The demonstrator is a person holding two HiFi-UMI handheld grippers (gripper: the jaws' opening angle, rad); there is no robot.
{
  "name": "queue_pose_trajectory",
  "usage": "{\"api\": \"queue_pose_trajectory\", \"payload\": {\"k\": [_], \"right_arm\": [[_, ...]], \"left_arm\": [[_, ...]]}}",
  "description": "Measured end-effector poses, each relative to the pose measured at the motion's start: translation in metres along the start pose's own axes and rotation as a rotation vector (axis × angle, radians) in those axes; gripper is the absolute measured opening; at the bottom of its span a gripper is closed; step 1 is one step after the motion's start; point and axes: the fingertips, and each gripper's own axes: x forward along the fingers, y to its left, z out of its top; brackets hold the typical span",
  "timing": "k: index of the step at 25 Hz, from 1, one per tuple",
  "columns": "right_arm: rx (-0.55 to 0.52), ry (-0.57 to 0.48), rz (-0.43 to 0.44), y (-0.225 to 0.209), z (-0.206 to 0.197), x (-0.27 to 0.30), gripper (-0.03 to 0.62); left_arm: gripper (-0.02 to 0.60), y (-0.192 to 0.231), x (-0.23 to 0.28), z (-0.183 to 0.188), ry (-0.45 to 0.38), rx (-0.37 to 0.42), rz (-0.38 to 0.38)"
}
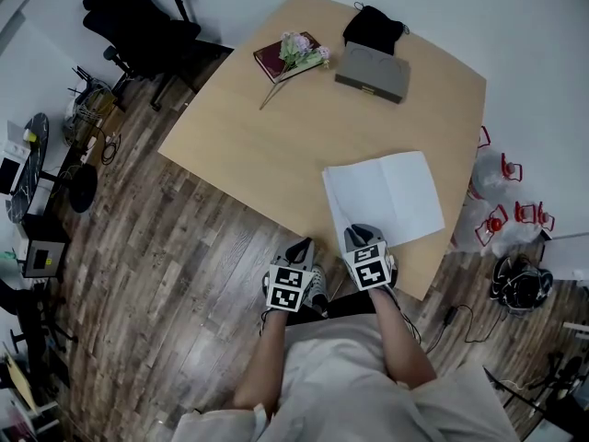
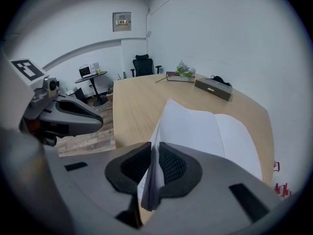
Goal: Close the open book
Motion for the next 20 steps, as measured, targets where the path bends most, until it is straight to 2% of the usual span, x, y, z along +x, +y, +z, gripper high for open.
{"api": "queue_pose_trajectory", "payload": {"k": [8, 12, 14, 20], "right_arm": [[-0.028, 0.019, 0.009, 0.004, -0.006, 0.009, 0.063], [-0.036, 0.047, 0.061, 0.013, -0.012, 0.017, 0.075], [-0.032, 0.056, 0.071, 0.016, -0.013, 0.018, 0.061], [0.048, 0.057, 0.104, 0.012, -0.017, 0.011, 0.057]], "left_arm": [[0.023, -0.006, 0.009, -0.003, 0.005, -0.009, -0.016], [0.023, -0.005, 0.012, -0.004, 0.016, -0.003, -0.015], [0.023, -0.004, 0.011, -0.005, 0.019, -0.01, -0.019], [0.023, -0.006, 0.015, 0.002, 0.02, 0.0, -0.029]]}}
